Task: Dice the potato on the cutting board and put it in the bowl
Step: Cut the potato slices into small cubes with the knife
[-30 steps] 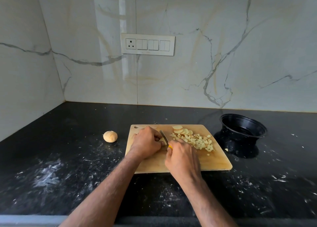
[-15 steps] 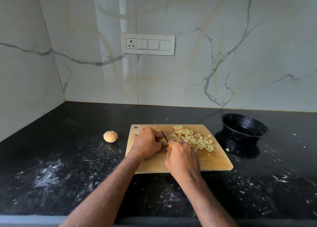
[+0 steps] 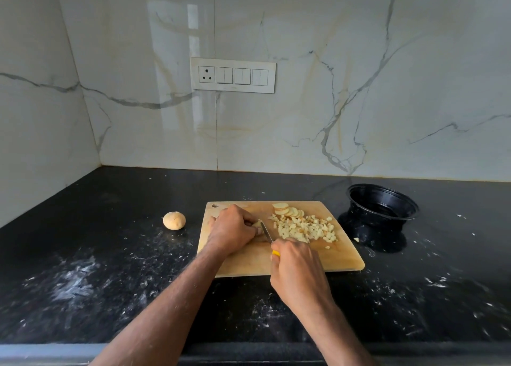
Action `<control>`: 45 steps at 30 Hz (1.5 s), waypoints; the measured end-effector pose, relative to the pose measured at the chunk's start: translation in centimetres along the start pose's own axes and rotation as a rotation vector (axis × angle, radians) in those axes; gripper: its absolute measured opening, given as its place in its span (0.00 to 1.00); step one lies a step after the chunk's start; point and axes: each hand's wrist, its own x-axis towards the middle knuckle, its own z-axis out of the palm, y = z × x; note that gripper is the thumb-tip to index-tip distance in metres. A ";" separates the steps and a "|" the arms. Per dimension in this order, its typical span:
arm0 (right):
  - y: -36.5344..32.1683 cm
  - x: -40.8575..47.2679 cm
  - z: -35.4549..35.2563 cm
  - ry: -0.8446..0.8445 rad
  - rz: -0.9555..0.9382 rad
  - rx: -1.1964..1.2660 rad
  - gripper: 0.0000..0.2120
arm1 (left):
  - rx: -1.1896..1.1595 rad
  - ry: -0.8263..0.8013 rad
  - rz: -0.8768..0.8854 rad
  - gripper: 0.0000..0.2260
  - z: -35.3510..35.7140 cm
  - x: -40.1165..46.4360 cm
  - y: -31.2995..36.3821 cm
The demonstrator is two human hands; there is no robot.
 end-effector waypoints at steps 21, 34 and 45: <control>1.0 0.4 -1.5 0.166 0.070 0.061 0.08 | -0.098 -0.043 0.148 0.09 -1.1 -0.3 -0.7; -0.4 3.1 1.6 0.056 0.038 0.019 0.12 | -0.141 -0.014 0.113 0.19 -1.4 -0.3 -0.7; -0.7 3.3 1.5 0.054 0.022 0.013 0.10 | -0.154 -0.061 0.080 0.20 -1.3 0.0 -0.5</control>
